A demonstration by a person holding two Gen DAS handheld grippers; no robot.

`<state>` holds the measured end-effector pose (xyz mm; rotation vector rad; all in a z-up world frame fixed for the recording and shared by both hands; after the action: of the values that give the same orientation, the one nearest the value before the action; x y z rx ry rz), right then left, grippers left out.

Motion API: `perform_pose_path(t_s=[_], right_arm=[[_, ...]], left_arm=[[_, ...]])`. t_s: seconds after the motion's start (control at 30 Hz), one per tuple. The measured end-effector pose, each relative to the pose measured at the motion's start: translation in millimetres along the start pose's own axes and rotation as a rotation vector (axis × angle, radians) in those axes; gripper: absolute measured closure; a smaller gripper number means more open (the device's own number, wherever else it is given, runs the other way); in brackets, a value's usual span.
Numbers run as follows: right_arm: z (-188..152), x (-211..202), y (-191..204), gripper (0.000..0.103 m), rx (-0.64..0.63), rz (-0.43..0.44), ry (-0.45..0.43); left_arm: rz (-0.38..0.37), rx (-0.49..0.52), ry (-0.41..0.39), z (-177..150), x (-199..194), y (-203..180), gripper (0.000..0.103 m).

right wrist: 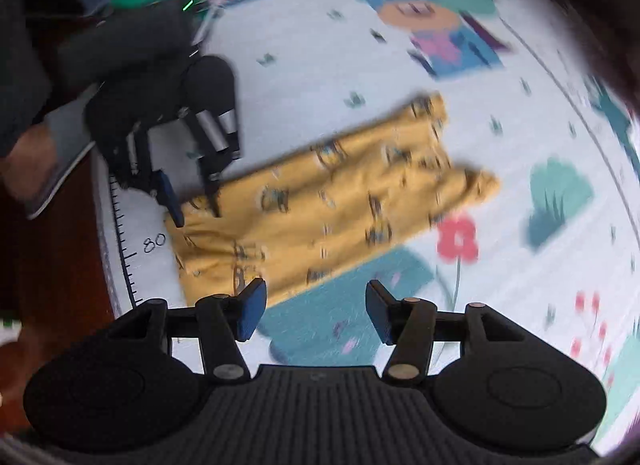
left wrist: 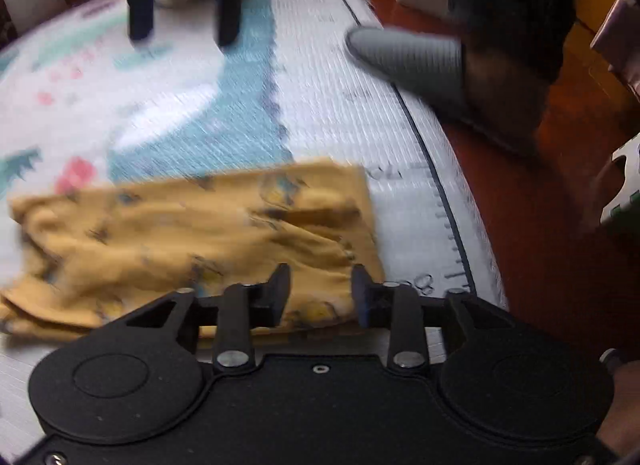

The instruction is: Fold clothes

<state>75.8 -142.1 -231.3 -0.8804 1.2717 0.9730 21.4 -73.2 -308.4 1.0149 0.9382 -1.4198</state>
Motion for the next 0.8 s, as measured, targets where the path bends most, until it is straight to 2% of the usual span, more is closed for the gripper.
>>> perform_pose_path(t_s=[0.07,0.2,0.27,0.33,0.4,0.47,0.53,0.57,0.67,0.73,0.8], right_arm=[[-0.1,2.7,5.3,0.045,-0.090,-0.020,-0.051],[1.2,21.9,35.8,0.045,-0.228,-0.062,-0.199],[9.0,38.7,47.8,0.047,-0.187,-0.025,-0.268],[21.1,60.6,51.2,0.052,-0.072,0.037,-0.322],[23.9,82.2,56.0,0.053,-0.018,0.078,-0.321],[12.3,106.8,63.6,0.053,-0.036,0.096,-0.249],[6.3,99.9,62.1,0.055,-0.015,0.083,-0.302],[4.1,96.1,59.9,0.055,0.010,0.083,-0.314],[-9.5,74.7,55.0,0.055,0.077,0.053,-0.381],[-24.3,69.9,57.0,0.053,0.109,0.031,-0.385],[-40.1,71.8,59.1,0.048,0.159,0.028,-0.370]], left_arm=[[0.042,0.029,-0.018,-0.1,-20.8,0.0,0.065],[0.031,0.016,-0.041,-7.4,-50.1,-15.3,0.064],[0.020,-0.027,-0.036,-15.7,-51.3,-20.2,0.064],[0.009,-0.090,-0.029,-22.6,-45.3,-20.9,0.064],[-0.012,-0.150,-0.024,-26.4,-36.6,-21.5,0.064],[0.003,-0.160,-0.024,-24.0,-32.0,-24.5,0.064],[0.033,-0.153,-0.031,-19.1,-27.4,-28.2,0.064],[0.064,-0.133,-0.039,-15.6,-24.7,-30.5,0.064],[0.139,0.015,-0.055,-9.4,-17.0,-47.8,0.063],[0.195,0.133,-0.042,-12.7,-12.3,-60.7,0.063],[0.283,0.295,-0.019,-20.9,-3.7,-74.1,0.062]])
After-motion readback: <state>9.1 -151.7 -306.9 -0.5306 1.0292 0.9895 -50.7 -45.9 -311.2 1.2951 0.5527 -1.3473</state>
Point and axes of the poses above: each gripper's, at about its wrist camera, not at the fingertips, and x roughly the way its jaws point, y to its left, z to its top, the point moved 9 cm from there along x, roughly the way its jaws point, and after that the axes turned 13 degrees about y, right-handed, at the moved point
